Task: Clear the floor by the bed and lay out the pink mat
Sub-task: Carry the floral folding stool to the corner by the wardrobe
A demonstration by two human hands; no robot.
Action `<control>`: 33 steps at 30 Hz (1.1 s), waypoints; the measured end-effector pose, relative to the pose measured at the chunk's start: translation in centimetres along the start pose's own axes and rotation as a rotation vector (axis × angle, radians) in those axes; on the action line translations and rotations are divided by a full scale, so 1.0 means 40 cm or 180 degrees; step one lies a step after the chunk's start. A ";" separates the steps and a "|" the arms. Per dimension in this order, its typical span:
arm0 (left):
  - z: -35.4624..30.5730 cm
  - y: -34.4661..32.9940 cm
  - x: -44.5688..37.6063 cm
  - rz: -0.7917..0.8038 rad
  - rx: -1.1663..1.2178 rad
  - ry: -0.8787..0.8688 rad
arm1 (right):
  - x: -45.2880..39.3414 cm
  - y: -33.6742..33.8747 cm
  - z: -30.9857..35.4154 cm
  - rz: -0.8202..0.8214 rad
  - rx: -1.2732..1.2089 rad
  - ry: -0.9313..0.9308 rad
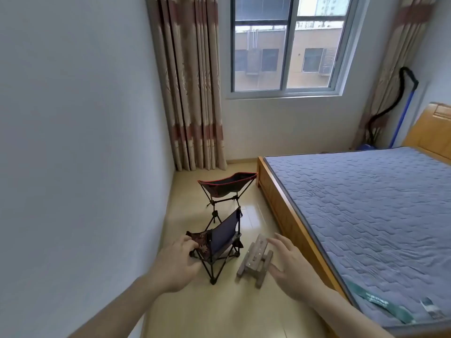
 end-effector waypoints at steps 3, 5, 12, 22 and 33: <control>0.013 -0.058 -0.122 0.0177 0.0037 0.0135 | -0.111 -0.027 -0.072 0.0205 -0.0187 -0.0155; 0.024 -0.097 -0.189 0.0375 0.0034 0.0278 | -0.189 -0.041 -0.114 0.0385 -0.0138 -0.0221; 0.121 -0.213 -0.383 0.0670 0.0384 0.0922 | -0.456 -0.115 -0.211 0.0644 -0.0211 -0.0303; 0.296 -0.389 -0.680 0.1055 0.0910 0.1495 | -0.779 -0.265 -0.244 0.1096 -0.0198 -0.0504; 0.554 -0.582 -1.024 0.1596 0.1476 0.2322 | -1.151 -0.442 -0.337 0.1363 0.0005 -0.1197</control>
Point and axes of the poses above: each hand's wrist, its own x-axis away from the middle knuckle, its own y-axis out of the back of the hand, z = x × y, the point moved 10 cm from there along -x, towards the middle knuckle, and after that the axes turned 3 degrees about -z, right-handed, at the moved point
